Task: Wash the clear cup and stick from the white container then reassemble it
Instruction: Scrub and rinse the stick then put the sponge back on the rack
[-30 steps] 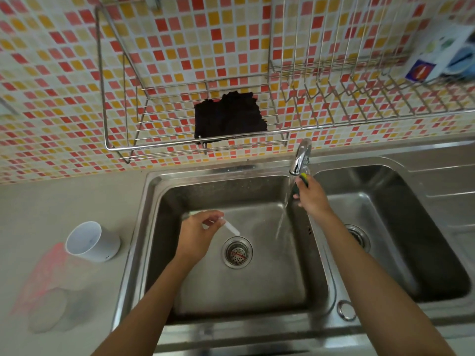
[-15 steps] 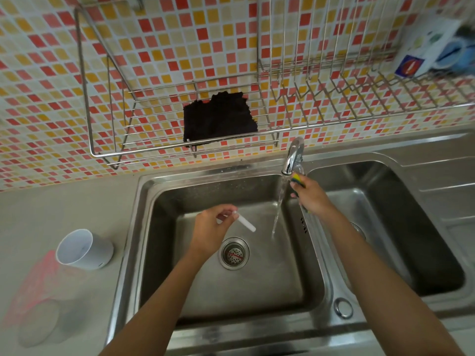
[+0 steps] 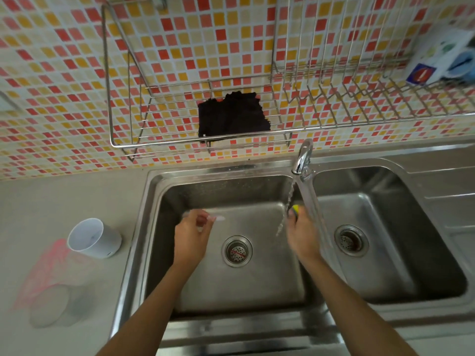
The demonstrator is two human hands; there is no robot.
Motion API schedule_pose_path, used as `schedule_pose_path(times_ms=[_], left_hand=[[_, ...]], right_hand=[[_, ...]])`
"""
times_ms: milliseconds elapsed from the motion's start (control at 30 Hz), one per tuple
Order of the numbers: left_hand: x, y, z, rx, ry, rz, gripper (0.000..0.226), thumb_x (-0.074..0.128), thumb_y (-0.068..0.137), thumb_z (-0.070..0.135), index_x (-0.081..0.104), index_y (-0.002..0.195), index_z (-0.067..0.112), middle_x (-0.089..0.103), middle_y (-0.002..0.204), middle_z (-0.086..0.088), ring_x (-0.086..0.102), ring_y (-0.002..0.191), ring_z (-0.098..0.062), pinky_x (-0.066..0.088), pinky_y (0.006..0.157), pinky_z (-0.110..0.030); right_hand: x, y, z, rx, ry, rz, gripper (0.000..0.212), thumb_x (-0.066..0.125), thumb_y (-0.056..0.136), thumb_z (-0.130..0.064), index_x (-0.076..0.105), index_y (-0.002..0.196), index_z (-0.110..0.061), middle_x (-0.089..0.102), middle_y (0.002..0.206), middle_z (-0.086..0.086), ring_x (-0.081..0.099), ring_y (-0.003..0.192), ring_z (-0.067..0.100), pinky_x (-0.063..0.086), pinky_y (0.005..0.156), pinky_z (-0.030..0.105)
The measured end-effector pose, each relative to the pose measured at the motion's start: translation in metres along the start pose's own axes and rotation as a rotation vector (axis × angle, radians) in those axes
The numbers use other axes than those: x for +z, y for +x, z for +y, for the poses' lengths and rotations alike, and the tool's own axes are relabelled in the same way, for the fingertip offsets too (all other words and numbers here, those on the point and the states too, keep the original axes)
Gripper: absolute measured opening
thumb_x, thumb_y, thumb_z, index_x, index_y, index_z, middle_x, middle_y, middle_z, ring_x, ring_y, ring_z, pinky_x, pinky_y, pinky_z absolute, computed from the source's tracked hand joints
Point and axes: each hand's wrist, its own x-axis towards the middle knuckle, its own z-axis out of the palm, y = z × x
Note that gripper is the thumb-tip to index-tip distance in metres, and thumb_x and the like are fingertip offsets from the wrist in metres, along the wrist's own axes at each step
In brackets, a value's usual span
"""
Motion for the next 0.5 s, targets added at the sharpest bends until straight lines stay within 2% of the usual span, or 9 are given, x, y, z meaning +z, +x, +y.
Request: schedule_pose_path(times_ms=[67, 133, 267, 367, 433, 500], left_hand=[[0.003, -0.008, -0.016, -0.011, 0.052, -0.045, 0.016, 0.066, 0.089, 0.028, 0.066, 0.095, 0.013, 0.070, 0.088, 0.001, 0.066, 0.084, -0.012, 0.042, 0.068, -0.009], [0.001, -0.013, -0.019, 0.038, 0.075, -0.024, 0.015, 0.066, 0.089, 0.029, 0.067, 0.094, 0.015, 0.070, 0.087, 0.003, 0.063, 0.082, -0.009, 0.040, 0.072, -0.009], [-0.012, -0.019, -0.018, 0.072, 0.073, -0.029, 0.012, 0.066, 0.088, 0.029, 0.066, 0.093, 0.018, 0.070, 0.087, 0.005, 0.057, 0.080, -0.004, 0.051, 0.080, -0.032], [-0.026, -0.019, -0.020, 0.076, 0.031, 0.012, 0.011, 0.066, 0.088, 0.032, 0.064, 0.093, 0.021, 0.069, 0.086, 0.006, 0.063, 0.082, -0.008, 0.053, 0.080, -0.034], [-0.036, -0.019, -0.021, 0.090, 0.038, 0.021, 0.010, 0.068, 0.087, 0.033, 0.064, 0.091, 0.024, 0.068, 0.082, 0.007, 0.063, 0.080, -0.010, 0.053, 0.078, -0.035], [-0.047, -0.020, -0.023, 0.108, 0.030, 0.026, 0.010, 0.067, 0.087, 0.034, 0.063, 0.091, 0.025, 0.067, 0.080, 0.008, 0.063, 0.079, -0.010, 0.054, 0.076, -0.036]], right_hand=[[0.009, -0.022, 0.003, 0.050, -0.128, -0.070, 0.025, 0.038, 0.102, -0.028, 0.053, 0.104, -0.008, 0.063, 0.087, 0.013, 0.063, 0.078, 0.031, 0.031, 0.058, 0.028], [0.012, -0.029, 0.002, 0.054, -0.086, -0.065, 0.022, 0.038, 0.101, -0.024, 0.052, 0.106, -0.008, 0.062, 0.086, 0.010, 0.063, 0.079, 0.029, 0.031, 0.057, 0.027], [0.012, -0.028, -0.005, 0.079, -0.092, -0.077, 0.020, 0.039, 0.100, -0.023, 0.051, 0.108, -0.009, 0.064, 0.100, 0.015, 0.063, 0.091, 0.035, 0.036, 0.064, 0.031], [0.009, -0.017, -0.007, 0.127, -0.214, -0.258, 0.028, 0.037, 0.100, -0.029, 0.050, 0.116, -0.009, 0.063, 0.112, 0.022, 0.060, 0.103, 0.040, 0.044, 0.078, 0.041], [0.007, -0.019, -0.009, 0.138, -0.286, -0.380, 0.033, 0.037, 0.100, -0.032, 0.050, 0.123, -0.012, 0.062, 0.119, 0.022, 0.058, 0.109, 0.040, 0.045, 0.088, 0.042], [0.004, -0.029, -0.019, 0.122, -0.290, -0.432, 0.036, 0.039, 0.099, -0.033, 0.052, 0.126, -0.013, 0.060, 0.124, 0.020, 0.055, 0.114, 0.038, 0.044, 0.093, 0.040]])
